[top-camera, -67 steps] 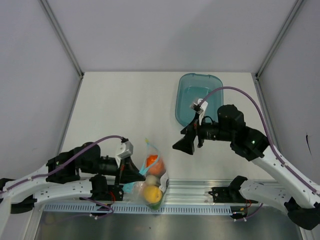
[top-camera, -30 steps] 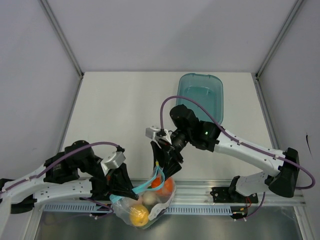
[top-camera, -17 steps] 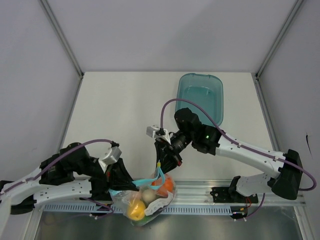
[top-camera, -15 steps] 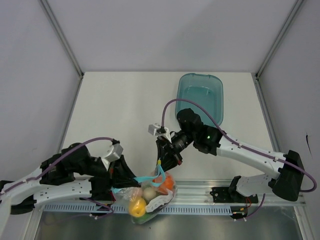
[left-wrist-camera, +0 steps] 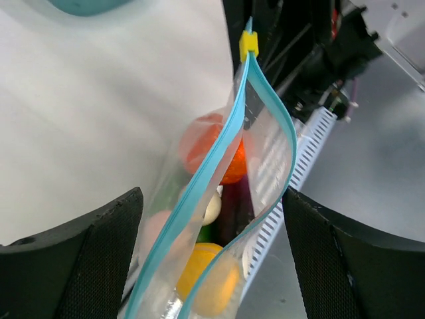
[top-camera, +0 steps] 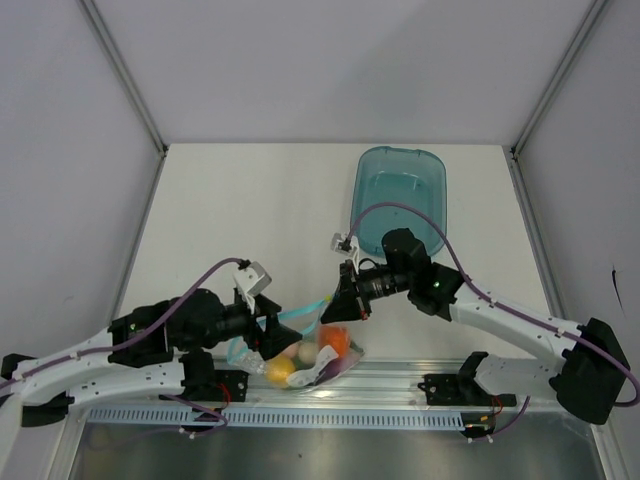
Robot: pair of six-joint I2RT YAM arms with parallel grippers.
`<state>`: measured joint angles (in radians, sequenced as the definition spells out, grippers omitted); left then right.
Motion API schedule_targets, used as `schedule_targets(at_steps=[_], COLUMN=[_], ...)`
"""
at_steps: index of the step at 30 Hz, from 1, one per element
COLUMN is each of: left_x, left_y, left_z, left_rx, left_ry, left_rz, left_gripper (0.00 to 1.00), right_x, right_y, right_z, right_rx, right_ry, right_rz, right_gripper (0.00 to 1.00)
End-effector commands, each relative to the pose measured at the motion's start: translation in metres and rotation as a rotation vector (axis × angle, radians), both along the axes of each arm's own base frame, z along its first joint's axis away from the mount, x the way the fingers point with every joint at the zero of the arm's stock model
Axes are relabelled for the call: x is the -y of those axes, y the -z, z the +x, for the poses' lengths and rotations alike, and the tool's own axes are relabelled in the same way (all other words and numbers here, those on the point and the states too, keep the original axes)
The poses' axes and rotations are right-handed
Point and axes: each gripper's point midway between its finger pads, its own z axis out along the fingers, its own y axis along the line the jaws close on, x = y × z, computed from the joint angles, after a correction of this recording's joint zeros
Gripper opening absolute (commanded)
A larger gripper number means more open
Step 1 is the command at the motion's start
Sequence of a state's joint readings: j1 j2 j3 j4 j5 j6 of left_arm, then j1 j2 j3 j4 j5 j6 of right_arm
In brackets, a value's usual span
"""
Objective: Place the food in the zip-top bag and seal the zipper
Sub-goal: Adjust the zipper food storage bag at the center of the board, then zip the zipper food storage bag at the center of the board.
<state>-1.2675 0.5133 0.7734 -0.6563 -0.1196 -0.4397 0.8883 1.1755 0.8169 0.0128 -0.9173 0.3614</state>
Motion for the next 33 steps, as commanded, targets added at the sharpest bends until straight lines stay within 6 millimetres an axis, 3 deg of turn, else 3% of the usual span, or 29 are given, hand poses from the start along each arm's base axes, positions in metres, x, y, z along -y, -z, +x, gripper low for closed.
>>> schedule_targets(at_steps=[1, 5, 6, 7, 9, 10, 14, 20, 27, 33], left_x=[-0.007, 0.006, 0.010, 0.015, 0.027, 0.030, 0.053, 0.076, 0.083, 0.088], left_y=[-0.016, -0.047, -0.050, -0.066, -0.068, -0.081, -0.098, -0.086, -0.081, -0.076], left_z=[0.026, 0.030, 0.031, 0.033, 0.037, 0.039, 0.041, 0.042, 0.044, 0.040], left_rx=[0.078, 0.159, 0.173, 0.214, 0.237, 0.262, 0.296, 0.284, 0.287, 0.268], left_ry=[-0.135, -0.095, -0.089, -0.074, -0.059, -0.054, -0.016, 0.032, 0.041, 0.074], left_rz=[-0.028, -0.077, -0.079, -0.109, -0.084, -0.098, -0.127, -0.075, -0.055, -0.050], left_gripper=[0.87, 0.86, 0.85, 0.84, 0.81, 0.79, 0.72, 0.55, 0.36, 0.33], right_x=[0.003, 0.011, 0.014, 0.015, 0.018, 0.019, 0.020, 0.019, 0.018, 0.018], right_y=[-0.004, 0.008, 0.005, 0.002, -0.003, -0.006, -0.019, -0.021, -0.019, -0.016], right_z=[0.020, 0.024, 0.021, 0.020, 0.021, 0.021, 0.016, 0.009, 0.004, 0.005], right_rx=[0.039, 0.010, 0.004, 0.005, 0.002, 0.008, 0.025, 0.028, 0.027, 0.022], right_ry=[0.149, 0.216, 0.221, 0.223, 0.245, 0.248, 0.243, 0.228, 0.216, 0.222], right_rz=[0.007, -0.060, -0.060, -0.057, -0.079, -0.082, -0.073, -0.051, -0.036, -0.040], right_gripper=[0.00, 0.00, 0.00, 0.00, 0.00, 0.00, 0.00, 0.00, 0.00, 0.00])
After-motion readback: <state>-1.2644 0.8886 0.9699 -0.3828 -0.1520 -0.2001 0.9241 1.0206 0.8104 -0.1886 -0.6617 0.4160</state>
